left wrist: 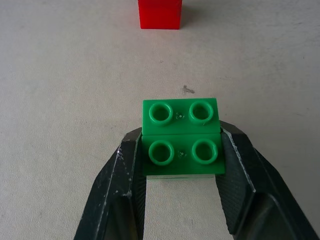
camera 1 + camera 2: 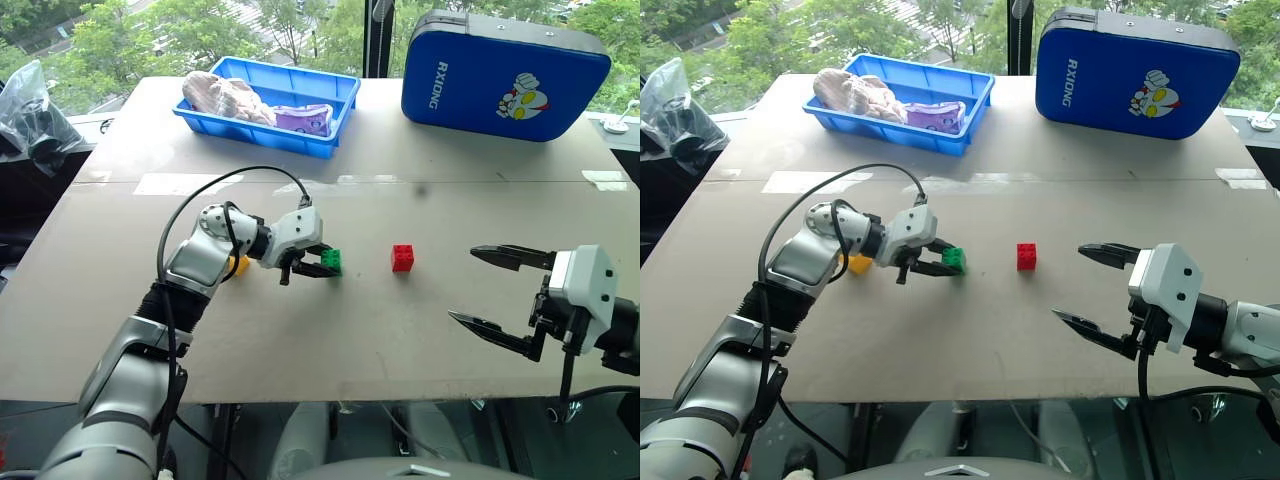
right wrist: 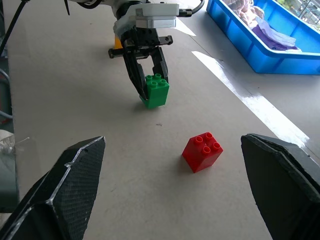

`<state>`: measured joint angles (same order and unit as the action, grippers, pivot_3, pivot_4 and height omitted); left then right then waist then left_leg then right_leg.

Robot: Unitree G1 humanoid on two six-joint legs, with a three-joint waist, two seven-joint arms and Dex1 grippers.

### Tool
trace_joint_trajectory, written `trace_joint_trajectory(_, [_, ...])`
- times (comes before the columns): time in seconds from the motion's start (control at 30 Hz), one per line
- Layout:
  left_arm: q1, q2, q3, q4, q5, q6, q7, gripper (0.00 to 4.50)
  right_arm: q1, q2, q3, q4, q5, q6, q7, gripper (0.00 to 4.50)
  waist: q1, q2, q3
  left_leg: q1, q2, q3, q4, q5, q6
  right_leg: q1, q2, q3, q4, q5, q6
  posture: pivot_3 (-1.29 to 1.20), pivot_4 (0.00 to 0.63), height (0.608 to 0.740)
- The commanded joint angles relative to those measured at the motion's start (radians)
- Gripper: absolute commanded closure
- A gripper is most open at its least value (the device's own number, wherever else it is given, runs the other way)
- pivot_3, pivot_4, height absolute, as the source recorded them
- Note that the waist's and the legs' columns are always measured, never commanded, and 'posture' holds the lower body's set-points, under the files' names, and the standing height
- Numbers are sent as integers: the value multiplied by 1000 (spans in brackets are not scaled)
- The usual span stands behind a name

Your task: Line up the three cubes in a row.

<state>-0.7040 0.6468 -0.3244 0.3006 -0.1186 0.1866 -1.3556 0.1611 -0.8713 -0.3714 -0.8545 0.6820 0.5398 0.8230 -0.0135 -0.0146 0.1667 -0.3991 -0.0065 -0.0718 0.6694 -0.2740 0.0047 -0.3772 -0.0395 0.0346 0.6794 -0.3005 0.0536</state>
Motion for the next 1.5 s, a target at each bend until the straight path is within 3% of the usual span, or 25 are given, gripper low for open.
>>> trace_joint_trajectory(0.03, [-23,-4,17,4,5,-11,-5,3217,4,-8,-40,-38,9,-16,-4,0,0,0,0,0,0,0,0,0,0,0,0,0,0,0,0,0,150,740])
trace_joint_trajectory(0.07, [-24,-6,18,6,4,-6,-6,3217,4,-8,-41,-38,9,-17,-3,0,0,0,0,0,0,0,0,0,0,0,0,0,0,0,0,0,150,740])
trace_joint_trajectory(0.13, [-30,-9,21,13,3,8,-5,2190,5,-9,-41,-37,8,-18,-2,0,0,0,0,0,0,0,0,0,0,0,0,0,0,0,0,0,150,740])
trace_joint_trajectory(0.33, [-30,3,38,-13,-7,23,-7,28,5,-12,-39,-33,8,-23,3,0,0,0,0,0,0,0,0,0,0,0,0,0,0,0,0,0,150,740])
trace_joint_trajectory(0.53, [31,117,148,-148,-96,132,-33,28,4,-11,-27,-21,4,-33,13,0,-7,0,0,0,1,0,0,0,0,0,0,0,0,0,0,0,150,740])
trace_joint_trajectory(0.77, [205,246,324,-279,-192,223,-4,28,-42,-7,28,26,-12,-63,36,0,-7,0,0,1,2,0,0,0,0,0,0,0,0,0,0,0,150,740])
trace_joint_trajectory(0.93, [278,290,365,-316,-195,248,42,28,-76,-8,59,49,-10,-73,54,0,5,0,0,1,2,-1,0,0,0,0,0,0,0,0,0,0,150,740])
trace_joint_trajectory(1.17, [209,224,241,-348,-190,255,21,28,-99,-9,79,65,-11,-71,58,0,5,0,0,0,1,-1,0,0,0,1,-1,-1,0,0,0,0,150,740])
trace_joint_trajectory(1.5, [6,79,32,-124,-38,84,-23,28,-45,-15,25,2,8,-38,29,0,-1,0,0,0,0,-1,1,0,0,1,0,-1,0,0,0,0,150,740])
